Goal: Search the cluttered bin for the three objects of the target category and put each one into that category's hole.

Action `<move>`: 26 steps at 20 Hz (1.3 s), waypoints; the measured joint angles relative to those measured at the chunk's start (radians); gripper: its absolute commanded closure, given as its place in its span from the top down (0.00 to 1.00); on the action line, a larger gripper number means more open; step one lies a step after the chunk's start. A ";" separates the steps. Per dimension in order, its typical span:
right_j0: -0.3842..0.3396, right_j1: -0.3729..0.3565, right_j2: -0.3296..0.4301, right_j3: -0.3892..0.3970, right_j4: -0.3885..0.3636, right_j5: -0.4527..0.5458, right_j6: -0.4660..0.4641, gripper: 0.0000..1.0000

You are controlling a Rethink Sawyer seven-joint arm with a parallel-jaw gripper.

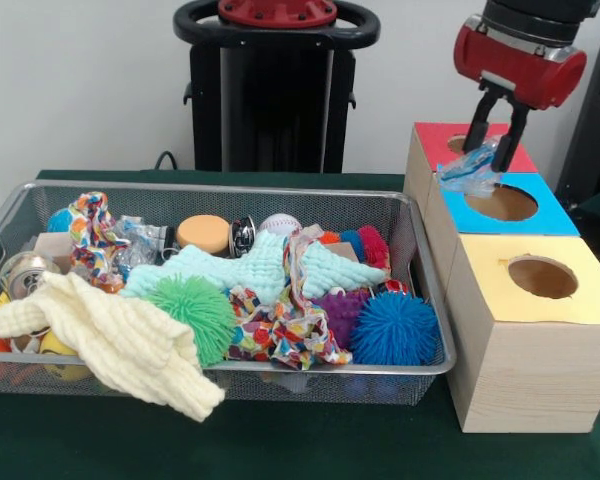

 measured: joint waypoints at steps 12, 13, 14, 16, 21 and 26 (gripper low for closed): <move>0.047 0.035 -0.002 -0.021 0.034 0.003 0.125 0.00; 0.049 0.038 -0.002 -0.023 0.034 0.003 0.131 0.00; 0.050 0.044 -0.002 -0.026 0.034 0.003 0.139 0.00; 0.053 0.051 -0.002 -0.030 0.035 0.003 0.150 0.00; 0.058 0.060 -0.002 -0.036 0.037 0.002 0.167 0.00; 0.066 0.067 -0.002 -0.045 0.037 0.003 0.168 0.00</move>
